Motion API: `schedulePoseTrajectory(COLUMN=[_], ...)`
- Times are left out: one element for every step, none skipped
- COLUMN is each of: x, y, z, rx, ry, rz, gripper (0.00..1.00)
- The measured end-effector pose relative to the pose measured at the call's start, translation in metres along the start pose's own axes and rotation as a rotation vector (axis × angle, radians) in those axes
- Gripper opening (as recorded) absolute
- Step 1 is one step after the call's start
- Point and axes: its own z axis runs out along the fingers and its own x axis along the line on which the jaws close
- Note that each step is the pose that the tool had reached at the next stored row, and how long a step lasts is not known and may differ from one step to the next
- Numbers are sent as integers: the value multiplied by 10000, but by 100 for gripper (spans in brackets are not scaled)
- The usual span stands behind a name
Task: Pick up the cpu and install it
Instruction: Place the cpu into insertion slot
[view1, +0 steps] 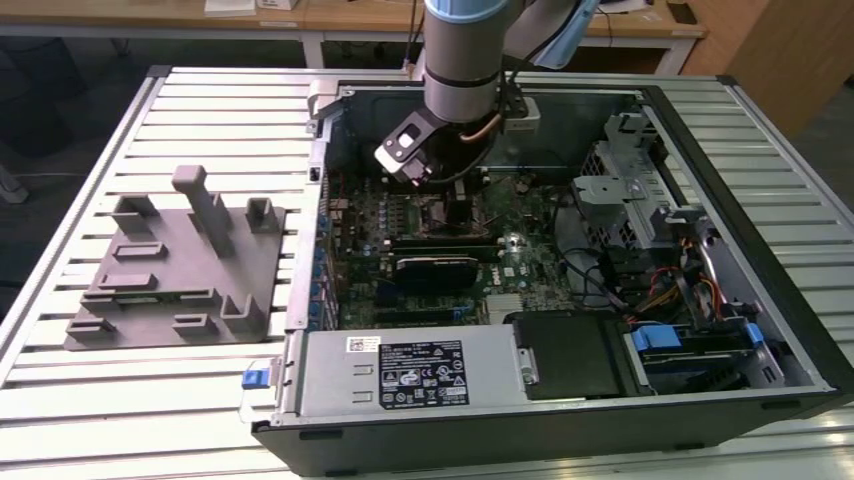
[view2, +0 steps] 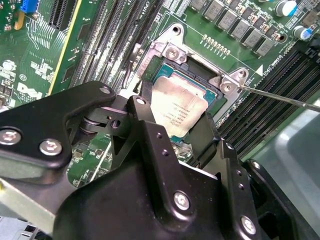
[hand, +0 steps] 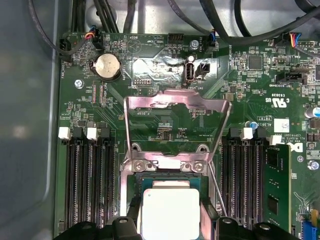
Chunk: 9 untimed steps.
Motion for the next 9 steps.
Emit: schedulePoseTrajectory(x=[0, 0, 0, 0, 1, 1, 1, 1, 1], y=[0, 0, 0, 0, 0, 0, 0, 0, 0], z=[1, 2, 2, 3, 4, 5, 6, 6, 7], rx=[0, 0, 1, 0, -1, -2, -1, -1, -1], ry=[0, 0, 0, 6, 21, 34, 43, 49, 53], rz=[-12, -14, -14, -15, -15, -13, -11, -9, -9], gripper=[54, 54, 54, 54, 54, 54, 54, 54, 54])
